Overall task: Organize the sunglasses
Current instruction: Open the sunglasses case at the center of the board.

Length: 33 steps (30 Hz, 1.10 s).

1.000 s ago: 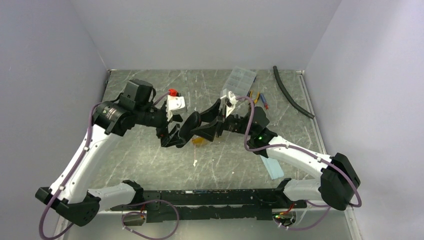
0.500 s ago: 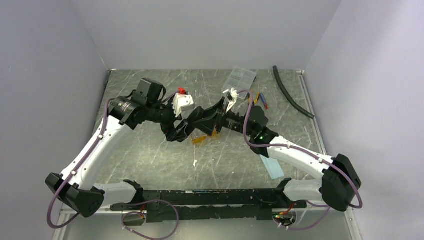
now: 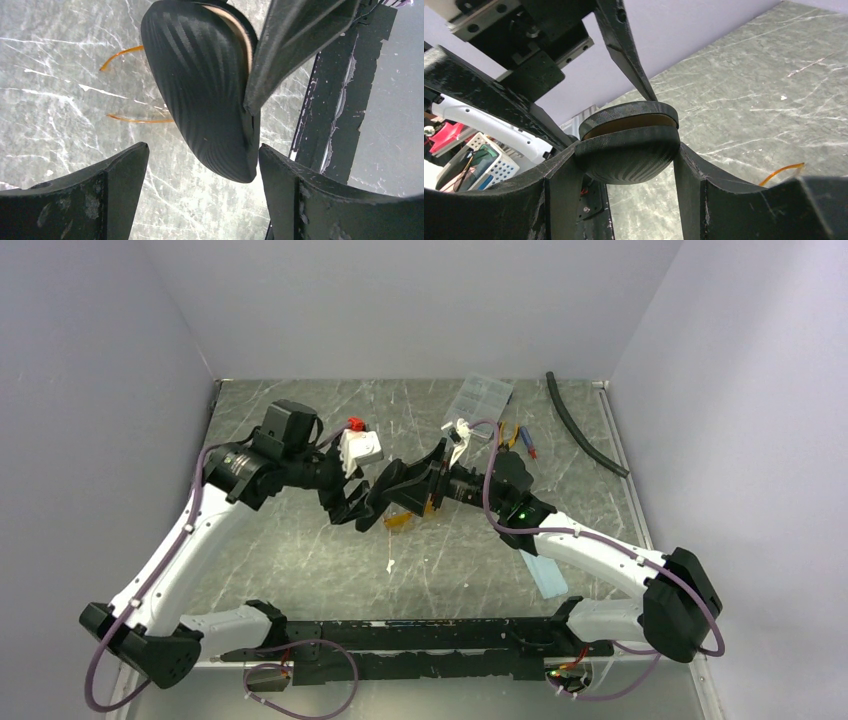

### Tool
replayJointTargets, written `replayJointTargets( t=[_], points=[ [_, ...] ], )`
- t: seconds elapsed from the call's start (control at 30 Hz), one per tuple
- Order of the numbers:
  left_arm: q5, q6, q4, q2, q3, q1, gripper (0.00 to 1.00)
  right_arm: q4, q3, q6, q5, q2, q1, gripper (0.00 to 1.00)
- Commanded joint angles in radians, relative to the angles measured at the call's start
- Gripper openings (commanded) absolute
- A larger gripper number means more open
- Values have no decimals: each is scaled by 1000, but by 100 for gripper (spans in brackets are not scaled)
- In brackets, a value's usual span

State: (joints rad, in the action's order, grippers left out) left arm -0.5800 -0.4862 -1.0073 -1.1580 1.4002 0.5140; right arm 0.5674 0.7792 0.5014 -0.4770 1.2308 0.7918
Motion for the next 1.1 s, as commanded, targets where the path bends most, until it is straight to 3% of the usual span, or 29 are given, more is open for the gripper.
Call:
replayJointTargets(
  t=[0.0, 0.37, 1.07],
  points=[
    [-26, 34, 28, -36, 18, 3, 86, 71, 45, 18, 2, -12, 1, 0],
    [108, 75, 107, -17, 13, 3, 57, 51, 44, 10, -34, -11, 3, 0],
    [491, 108, 353, 39, -106, 3, 54, 74, 73, 58, -136, 33, 11, 0]
  ],
)
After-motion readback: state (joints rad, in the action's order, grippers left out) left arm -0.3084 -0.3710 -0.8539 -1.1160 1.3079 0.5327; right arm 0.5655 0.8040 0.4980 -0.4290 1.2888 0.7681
